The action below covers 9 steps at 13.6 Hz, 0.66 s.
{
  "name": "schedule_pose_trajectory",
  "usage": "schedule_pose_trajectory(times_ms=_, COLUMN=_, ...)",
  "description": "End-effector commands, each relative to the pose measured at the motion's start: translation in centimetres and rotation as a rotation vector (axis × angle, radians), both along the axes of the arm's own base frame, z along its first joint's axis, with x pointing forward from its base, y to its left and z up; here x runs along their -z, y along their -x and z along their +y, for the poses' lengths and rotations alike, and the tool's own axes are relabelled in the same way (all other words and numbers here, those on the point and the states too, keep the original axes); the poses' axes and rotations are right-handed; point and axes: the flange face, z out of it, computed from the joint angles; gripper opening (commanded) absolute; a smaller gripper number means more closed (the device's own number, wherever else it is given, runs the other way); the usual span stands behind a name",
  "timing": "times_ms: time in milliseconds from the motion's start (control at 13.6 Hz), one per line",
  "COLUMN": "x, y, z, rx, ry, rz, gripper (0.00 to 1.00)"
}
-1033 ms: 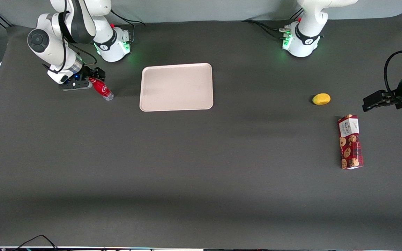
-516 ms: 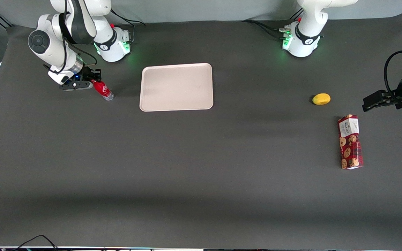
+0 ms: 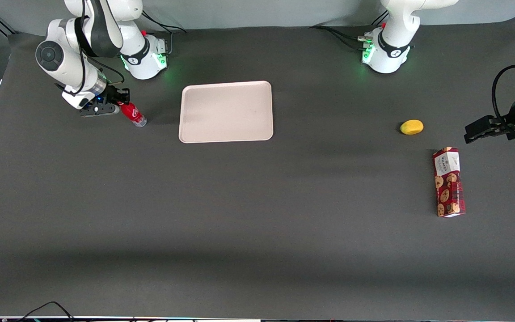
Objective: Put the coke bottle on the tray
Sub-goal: 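Close the right gripper around the bottle's body, then lift the bottle and carry it with the right gripper onto the tray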
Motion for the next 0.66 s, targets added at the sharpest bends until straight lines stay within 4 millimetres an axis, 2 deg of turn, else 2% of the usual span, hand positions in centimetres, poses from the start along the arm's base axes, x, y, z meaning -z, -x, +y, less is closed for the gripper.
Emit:
schedule_pose_trajectory(times_ms=0, x=-4.4, y=-2.0, z=1.4, rx=-0.008, ry=-0.010, rz=0.007, gripper=0.00)
schedule_pose_trajectory(times_ms=148, x=-8.8, y=-3.6, z=2.7, rx=-0.033, ry=-0.004, rz=0.002, gripper=0.00)
schedule_pose_trajectory(times_ms=295, x=-14.5, y=-4.9, z=3.8, rx=-0.049, ry=-0.006, rz=-0.014, gripper=0.00)
schedule_pose_trajectory(times_ms=516, x=-21.2, y=-5.3, z=7.1, rx=-0.096, ry=0.018, rz=-0.033, gripper=0.00)
schedule_pose_trajectory(times_ms=590, x=-22.8, y=-5.0, z=8.4, rx=-0.097, ry=0.030, rz=-0.034, gripper=0.00)
